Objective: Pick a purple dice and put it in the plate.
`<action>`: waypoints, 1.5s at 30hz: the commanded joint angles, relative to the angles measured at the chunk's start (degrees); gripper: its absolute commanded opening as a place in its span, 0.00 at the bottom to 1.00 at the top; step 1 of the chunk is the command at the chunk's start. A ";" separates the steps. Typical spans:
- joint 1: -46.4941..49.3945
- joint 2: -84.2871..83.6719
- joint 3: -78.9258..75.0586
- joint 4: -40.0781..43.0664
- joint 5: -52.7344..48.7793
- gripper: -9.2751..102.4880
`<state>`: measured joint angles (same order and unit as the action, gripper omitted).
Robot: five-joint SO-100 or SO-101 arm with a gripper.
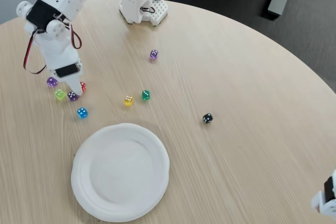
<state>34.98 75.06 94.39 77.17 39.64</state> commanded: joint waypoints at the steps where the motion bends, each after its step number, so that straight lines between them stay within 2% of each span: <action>1: -0.44 0.35 -0.26 0.35 3.34 0.25; 7: -0.44 0.35 0.09 0.70 8.35 0.23; 10: -0.44 0.35 0.09 3.78 8.88 0.23; 14: -0.44 0.35 0.00 6.94 6.94 0.24; 28: 0.44 0.35 -0.88 5.98 5.27 0.26; 38: 0.53 0.35 -0.18 -5.63 3.69 0.27; 45: 0.53 0.35 -0.70 -7.03 1.49 0.29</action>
<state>35.16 75.06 94.66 70.58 42.10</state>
